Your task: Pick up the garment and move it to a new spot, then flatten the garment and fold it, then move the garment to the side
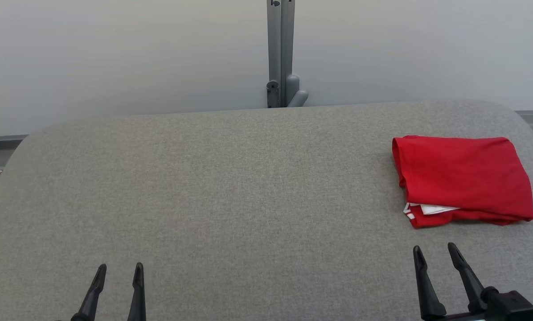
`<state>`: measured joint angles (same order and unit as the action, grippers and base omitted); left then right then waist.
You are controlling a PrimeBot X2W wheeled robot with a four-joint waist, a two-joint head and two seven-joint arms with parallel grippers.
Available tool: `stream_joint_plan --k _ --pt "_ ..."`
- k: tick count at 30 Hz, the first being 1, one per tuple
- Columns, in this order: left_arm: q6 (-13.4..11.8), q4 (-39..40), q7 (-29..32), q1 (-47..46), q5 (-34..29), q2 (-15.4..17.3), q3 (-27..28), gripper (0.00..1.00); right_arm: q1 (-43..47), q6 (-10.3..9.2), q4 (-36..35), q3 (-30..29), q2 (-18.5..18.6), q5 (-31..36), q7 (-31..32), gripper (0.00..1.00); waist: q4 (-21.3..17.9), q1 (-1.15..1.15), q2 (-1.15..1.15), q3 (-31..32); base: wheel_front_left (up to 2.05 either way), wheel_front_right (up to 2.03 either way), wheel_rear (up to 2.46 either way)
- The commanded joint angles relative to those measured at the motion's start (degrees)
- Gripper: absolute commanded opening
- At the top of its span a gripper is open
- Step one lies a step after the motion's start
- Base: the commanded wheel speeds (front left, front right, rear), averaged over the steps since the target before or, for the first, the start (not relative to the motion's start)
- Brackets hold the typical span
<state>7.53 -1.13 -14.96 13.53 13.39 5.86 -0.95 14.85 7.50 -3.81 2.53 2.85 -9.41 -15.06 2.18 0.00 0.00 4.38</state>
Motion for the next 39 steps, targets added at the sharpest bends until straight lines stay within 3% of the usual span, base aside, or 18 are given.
stream_joint_plan --k 1,2,7,12,22,39 --pt "-0.1 -0.1 -0.2 0.8 -1.1 0.2 0.4 1.00 0.4 -0.03 0.0 -0.1 0.1 0.0 -0.2 1.00 0.0 0.00 0.00 0.0 0.00 0.00 0.00" --pt "0.0 -0.2 0.0 0.0 -0.5 0.0 0.2 0.00 0.0 0.00 0.2 0.1 0.0 -0.1 0.0 0.00 0.0 0.00 0.00 0.0 0.00 0.00 0.00" --pt "0.0 -2.8 0.5 -0.1 0.4 -0.3 0.2 0.00 0.0 0.00 2.9 0.5 -0.3 -0.8 0.3 0.00 0.0 0.00 0.00 -0.1 0.00 0.00 0.00" --pt "0.0 -2.6 2.1 -0.1 5.4 -0.4 2.8 0.00 -2.5 0.00 4.5 2.5 -0.3 -6.4 1.0 0.00 0.0 0.00 0.00 -0.2 0.00 0.00 0.00" --pt "0.0 -1.6 5.8 0.1 18.1 -0.8 8.8 0.00 -9.8 0.00 9.3 8.9 -0.2 -21.8 1.9 0.00 -0.2 0.00 0.00 -0.7 0.00 0.00 0.00" --pt "0.0 -0.3 10.4 0.6 34.8 -1.3 16.5 0.00 -19.3 0.00 15.4 17.3 -0.2 -41.7 3.0 0.00 -0.4 0.00 0.00 -1.4 0.00 0.00 0.00"
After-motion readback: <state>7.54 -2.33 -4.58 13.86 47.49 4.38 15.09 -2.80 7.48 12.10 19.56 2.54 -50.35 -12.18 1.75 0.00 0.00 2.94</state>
